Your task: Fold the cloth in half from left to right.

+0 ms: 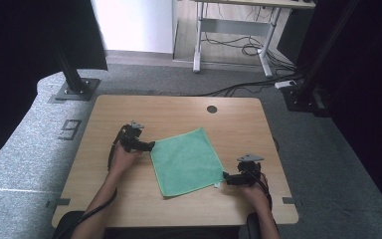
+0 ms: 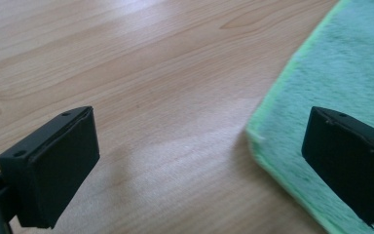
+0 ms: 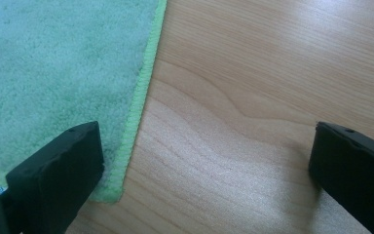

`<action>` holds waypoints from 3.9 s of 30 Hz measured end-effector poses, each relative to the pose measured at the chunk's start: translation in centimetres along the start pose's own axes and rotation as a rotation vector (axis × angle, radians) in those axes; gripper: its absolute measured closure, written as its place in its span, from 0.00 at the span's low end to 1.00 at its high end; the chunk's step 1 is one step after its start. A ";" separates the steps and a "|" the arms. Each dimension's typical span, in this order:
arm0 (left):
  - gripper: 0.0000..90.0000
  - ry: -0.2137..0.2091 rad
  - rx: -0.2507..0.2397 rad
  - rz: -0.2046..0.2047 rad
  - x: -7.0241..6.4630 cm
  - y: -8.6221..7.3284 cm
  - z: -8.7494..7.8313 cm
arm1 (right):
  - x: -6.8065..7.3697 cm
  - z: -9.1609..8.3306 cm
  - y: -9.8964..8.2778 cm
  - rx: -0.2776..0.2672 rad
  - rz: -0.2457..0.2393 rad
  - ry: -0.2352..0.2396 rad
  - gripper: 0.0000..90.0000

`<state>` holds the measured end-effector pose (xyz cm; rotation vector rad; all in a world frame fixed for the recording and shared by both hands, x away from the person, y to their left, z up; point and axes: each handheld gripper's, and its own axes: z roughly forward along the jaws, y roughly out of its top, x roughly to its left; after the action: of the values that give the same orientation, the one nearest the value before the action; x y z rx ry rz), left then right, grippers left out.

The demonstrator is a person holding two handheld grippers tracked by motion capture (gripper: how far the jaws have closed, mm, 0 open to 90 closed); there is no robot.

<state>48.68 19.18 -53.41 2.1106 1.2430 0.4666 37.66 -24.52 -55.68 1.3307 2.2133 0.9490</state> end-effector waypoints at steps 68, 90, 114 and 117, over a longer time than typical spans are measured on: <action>0.00 0.003 0.020 0.001 0.6 -0.5 1.5 | 17.9 2.4 5.4 0.054 -0.318 0.446 0.10; 0.28 -0.066 -0.039 0.069 0.1 -0.9 0.8 | 21.8 2.5 5.0 0.095 -0.463 0.446 0.95; 0.98 -0.113 0.022 0.027 1.5 -1.1 -1.0 | 24.3 3.2 6.6 0.080 -0.469 0.489 0.98; 0.98 -0.106 0.010 0.036 1.2 -0.8 -1.2 | 23.6 2.6 7.0 0.057 -0.455 0.494 0.98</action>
<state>48.02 20.91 -53.06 2.1407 1.1516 0.3597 32.35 -0.58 -52.09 0.5917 2.7561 1.1213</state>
